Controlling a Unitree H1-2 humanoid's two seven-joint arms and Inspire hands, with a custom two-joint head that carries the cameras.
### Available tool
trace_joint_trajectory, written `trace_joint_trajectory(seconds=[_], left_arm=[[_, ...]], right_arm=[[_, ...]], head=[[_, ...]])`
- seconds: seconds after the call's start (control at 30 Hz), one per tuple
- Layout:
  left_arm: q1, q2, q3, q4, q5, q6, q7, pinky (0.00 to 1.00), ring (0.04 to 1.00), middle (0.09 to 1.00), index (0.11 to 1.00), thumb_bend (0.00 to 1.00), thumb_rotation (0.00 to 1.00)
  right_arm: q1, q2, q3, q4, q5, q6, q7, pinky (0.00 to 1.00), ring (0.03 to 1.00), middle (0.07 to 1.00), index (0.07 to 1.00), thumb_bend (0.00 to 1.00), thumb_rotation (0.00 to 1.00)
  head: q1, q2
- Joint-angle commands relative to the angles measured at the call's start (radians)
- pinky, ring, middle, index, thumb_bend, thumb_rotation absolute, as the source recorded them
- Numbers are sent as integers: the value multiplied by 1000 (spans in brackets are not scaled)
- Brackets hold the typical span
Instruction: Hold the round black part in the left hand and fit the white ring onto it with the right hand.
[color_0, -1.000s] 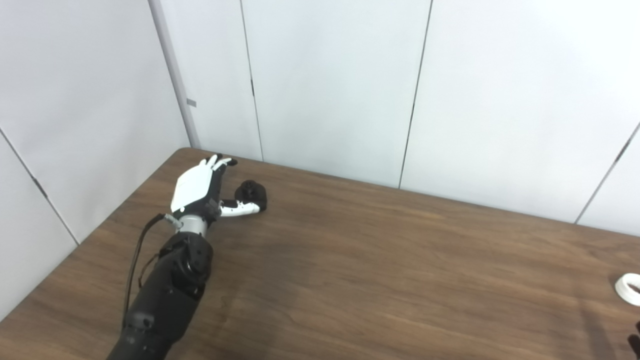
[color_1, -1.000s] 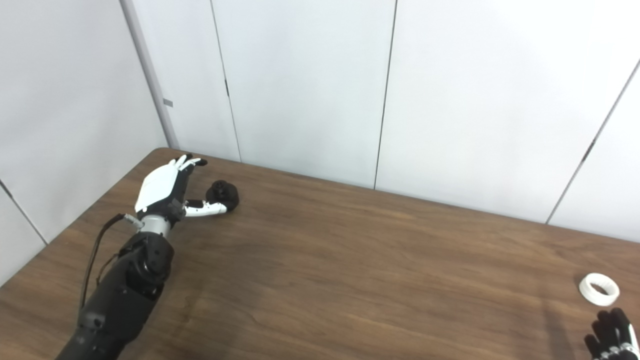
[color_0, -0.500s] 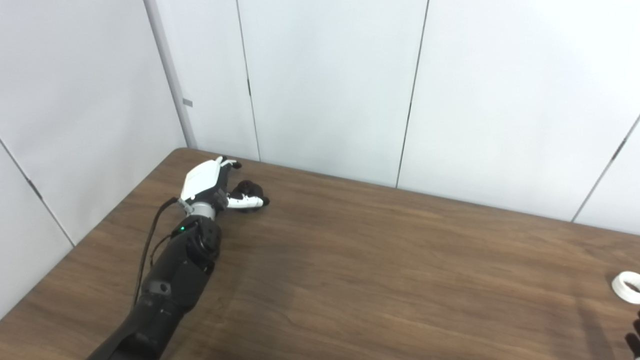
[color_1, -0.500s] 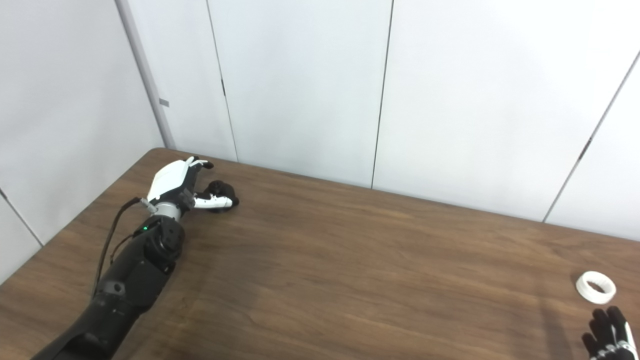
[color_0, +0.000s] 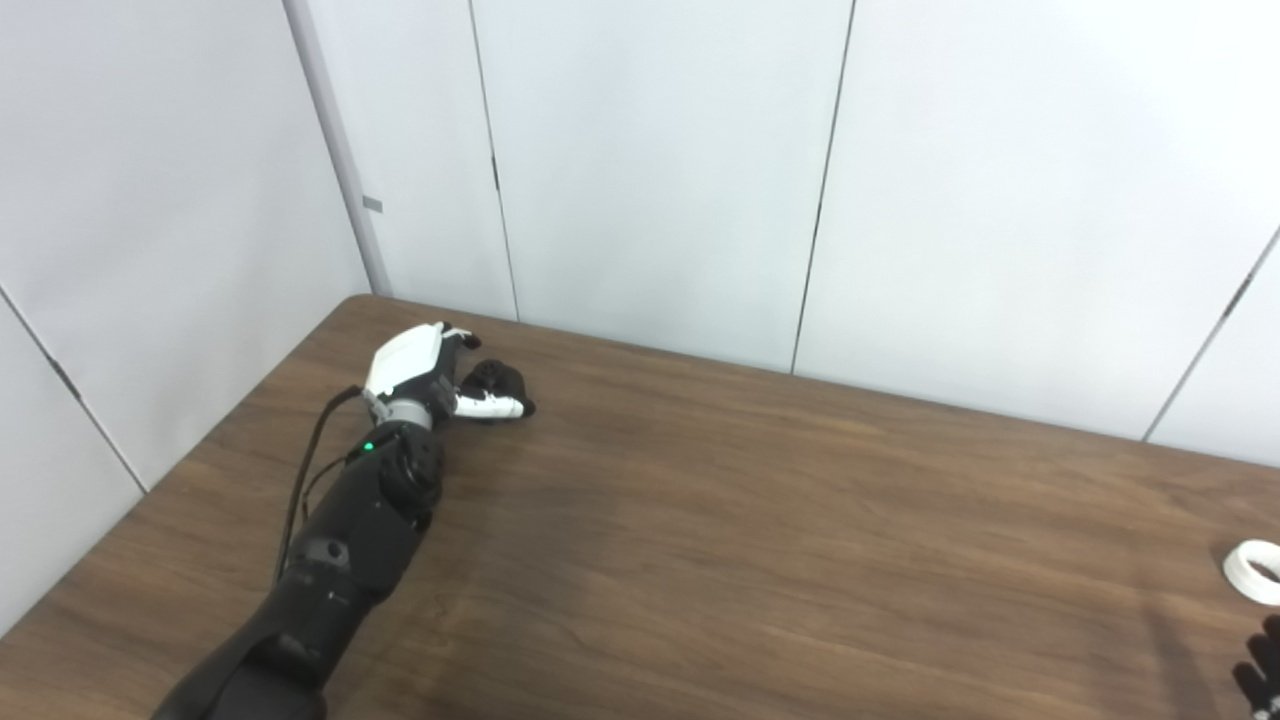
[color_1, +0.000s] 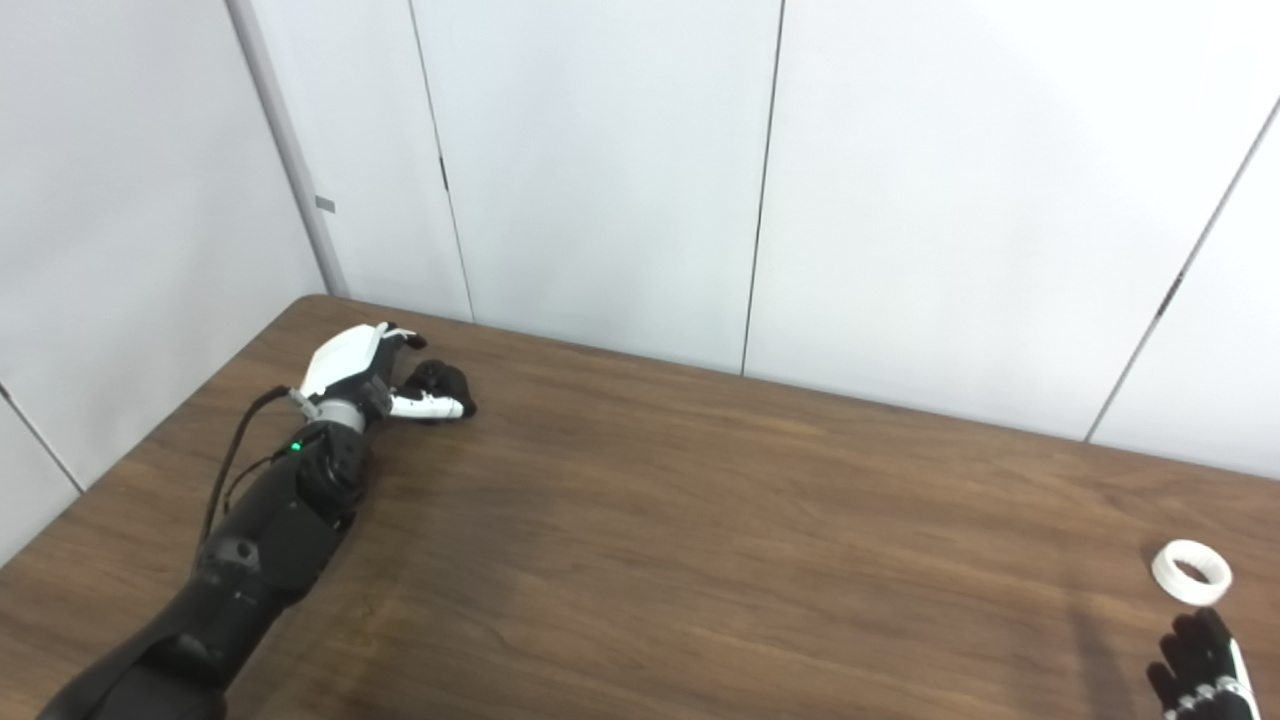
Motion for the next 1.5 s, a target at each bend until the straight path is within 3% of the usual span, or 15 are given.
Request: trace_joint_trajectory(seconds=[0.0, 0.67, 1.47], left_arm=[[-61, 43, -5, -4, 13, 1, 19, 1000, 1000, 983, 846, 1000, 426], [-47, 50, -14, -25, -11, 44, -26, 1000, 1000, 972, 789, 990, 411], [-57, 42, -21, -9, -43, 28, -29, 1000, 1000, 963, 749, 959, 383]], right_arm=[[56, 26, 16, 68, 7, 10, 1, 1000, 1000, 1000, 1000, 666, 1000], [61, 27, 14, 51, 6, 25, -3, 1000, 1000, 1000, 1000, 655, 1000], [62, 32, 16, 55, -4, 17, -6, 1000, 1000, 1000, 1000, 647, 1000]], head=[[0, 0], [1, 10], [-5, 15]])
